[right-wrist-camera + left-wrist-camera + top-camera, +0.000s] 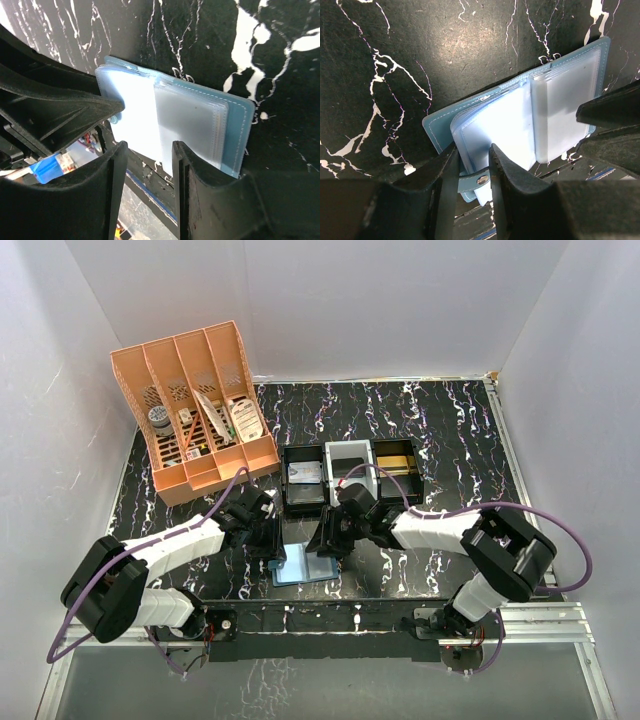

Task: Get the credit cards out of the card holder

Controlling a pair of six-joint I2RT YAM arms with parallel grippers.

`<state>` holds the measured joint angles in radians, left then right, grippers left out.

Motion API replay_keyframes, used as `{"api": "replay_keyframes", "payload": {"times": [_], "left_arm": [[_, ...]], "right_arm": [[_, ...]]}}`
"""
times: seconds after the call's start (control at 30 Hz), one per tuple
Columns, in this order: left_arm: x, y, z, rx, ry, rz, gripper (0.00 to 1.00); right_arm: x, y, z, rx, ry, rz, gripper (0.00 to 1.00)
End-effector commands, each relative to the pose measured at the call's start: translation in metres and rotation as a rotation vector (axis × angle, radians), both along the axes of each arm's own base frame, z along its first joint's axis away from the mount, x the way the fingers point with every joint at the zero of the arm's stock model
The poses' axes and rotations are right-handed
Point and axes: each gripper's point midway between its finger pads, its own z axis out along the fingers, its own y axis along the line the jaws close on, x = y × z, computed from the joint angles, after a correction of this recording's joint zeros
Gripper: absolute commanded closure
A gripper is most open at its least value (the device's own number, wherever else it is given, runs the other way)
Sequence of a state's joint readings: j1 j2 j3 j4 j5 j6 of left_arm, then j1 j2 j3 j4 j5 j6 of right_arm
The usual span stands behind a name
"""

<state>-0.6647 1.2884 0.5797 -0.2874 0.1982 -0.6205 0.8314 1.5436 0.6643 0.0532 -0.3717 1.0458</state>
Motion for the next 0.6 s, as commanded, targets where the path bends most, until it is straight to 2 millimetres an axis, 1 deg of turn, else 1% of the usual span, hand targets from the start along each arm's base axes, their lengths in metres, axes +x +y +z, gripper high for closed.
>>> {"api": "replay_keyframes", "payload": {"times": [0.0,0.07,0.17,0.33,0.5,0.57], "left_arm": [[-0.010,0.004,-0.003,0.013,0.033,-0.019,0.73],[-0.010,0.004,-0.002,0.009,0.029,-0.017,0.73],[-0.010,0.002,-0.002,-0.001,0.027,-0.022,0.73],[-0.009,0.000,-0.002,0.000,0.032,-0.029,0.73],[-0.010,-0.001,-0.001,-0.009,0.032,-0.029,0.74],[-0.010,-0.001,-0.002,-0.010,0.035,-0.030,0.74]], "right_arm": [[0.024,-0.004,0.026,-0.061,-0.124,-0.055,0.59],[0.030,-0.017,0.023,-0.139,-0.152,-0.084,0.56],[0.030,-0.024,0.017,-0.202,-0.148,-0.074,0.56],[0.022,-0.017,0.006,-0.188,-0.108,-0.048,0.58],[0.016,-0.014,-0.009,-0.220,-0.078,-0.021,0.58],[0.014,-0.012,-0.012,-0.222,-0.073,-0.008,0.61]]}}
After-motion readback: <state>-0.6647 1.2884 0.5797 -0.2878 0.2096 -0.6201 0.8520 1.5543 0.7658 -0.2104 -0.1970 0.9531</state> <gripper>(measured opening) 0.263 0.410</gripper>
